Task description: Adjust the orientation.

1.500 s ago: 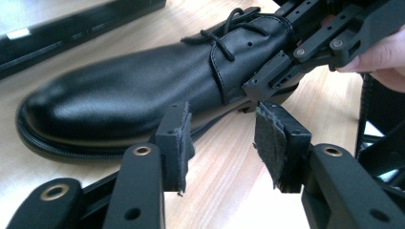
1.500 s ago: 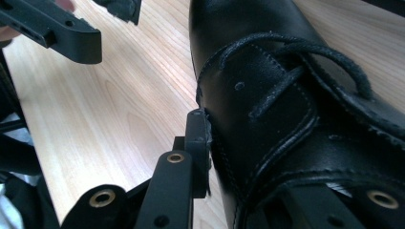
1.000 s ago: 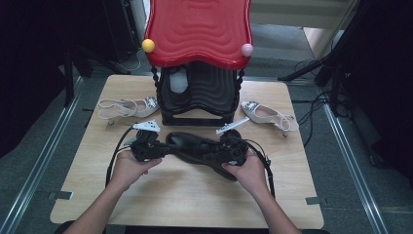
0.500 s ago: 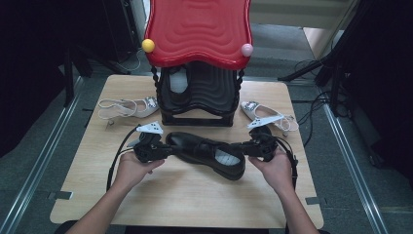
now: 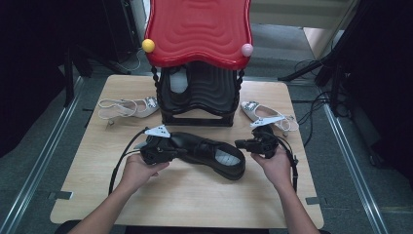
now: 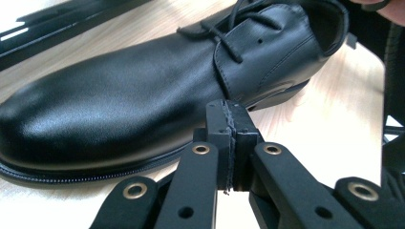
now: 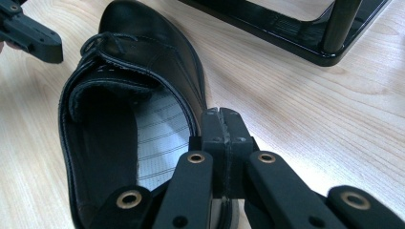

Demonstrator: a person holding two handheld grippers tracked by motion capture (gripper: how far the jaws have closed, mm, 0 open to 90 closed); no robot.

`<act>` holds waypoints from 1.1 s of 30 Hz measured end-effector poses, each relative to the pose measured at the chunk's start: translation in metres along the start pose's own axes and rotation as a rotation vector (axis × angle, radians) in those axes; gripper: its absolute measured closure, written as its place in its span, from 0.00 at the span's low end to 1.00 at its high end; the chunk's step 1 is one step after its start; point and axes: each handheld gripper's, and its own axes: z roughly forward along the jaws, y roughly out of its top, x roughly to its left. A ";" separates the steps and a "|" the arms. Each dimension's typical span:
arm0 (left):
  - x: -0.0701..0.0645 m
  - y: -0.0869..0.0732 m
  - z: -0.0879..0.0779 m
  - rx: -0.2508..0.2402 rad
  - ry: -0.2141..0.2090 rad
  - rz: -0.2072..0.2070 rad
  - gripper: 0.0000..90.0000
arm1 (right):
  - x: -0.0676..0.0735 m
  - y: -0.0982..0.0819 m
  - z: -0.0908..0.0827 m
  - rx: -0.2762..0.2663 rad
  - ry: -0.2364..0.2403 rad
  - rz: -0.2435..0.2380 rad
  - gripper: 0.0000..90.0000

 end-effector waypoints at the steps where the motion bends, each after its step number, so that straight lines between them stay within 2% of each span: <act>1: 0.001 0.000 0.001 0.003 -0.004 -0.007 1.00 | 0.000 0.000 0.000 0.001 0.003 0.006 1.00; 5: 0.000 -0.001 0.010 0.029 -0.016 -0.014 1.00 | 0.000 -0.001 0.000 0.005 0.021 0.037 1.00; 10: -0.003 -0.003 0.019 0.071 -0.012 0.001 0.99 | 0.002 -0.003 -0.001 0.003 0.026 0.043 1.00; 12: -0.001 -0.003 0.021 0.080 -0.012 -0.005 1.00 | 0.003 -0.004 -0.001 0.003 0.030 0.045 1.00; 17: 0.000 -0.003 0.022 0.067 -0.015 -0.010 1.00 | 0.008 -0.006 -0.003 0.013 0.024 0.035 1.00; 23: 0.000 -0.003 0.020 0.072 -0.018 -0.015 1.00 | 0.015 -0.013 -0.005 0.002 0.039 0.077 1.00; 27: 0.002 -0.005 0.018 0.065 -0.040 -0.028 1.00 | 0.021 -0.016 -0.006 0.006 0.038 0.079 1.00; 30: 0.000 -0.005 0.018 0.069 -0.049 -0.021 0.99 | 0.027 -0.019 -0.007 0.023 0.039 0.073 1.00; 33: -0.003 -0.005 0.020 0.065 -0.039 -0.015 0.99 | 0.033 -0.020 -0.005 0.030 0.039 0.071 1.00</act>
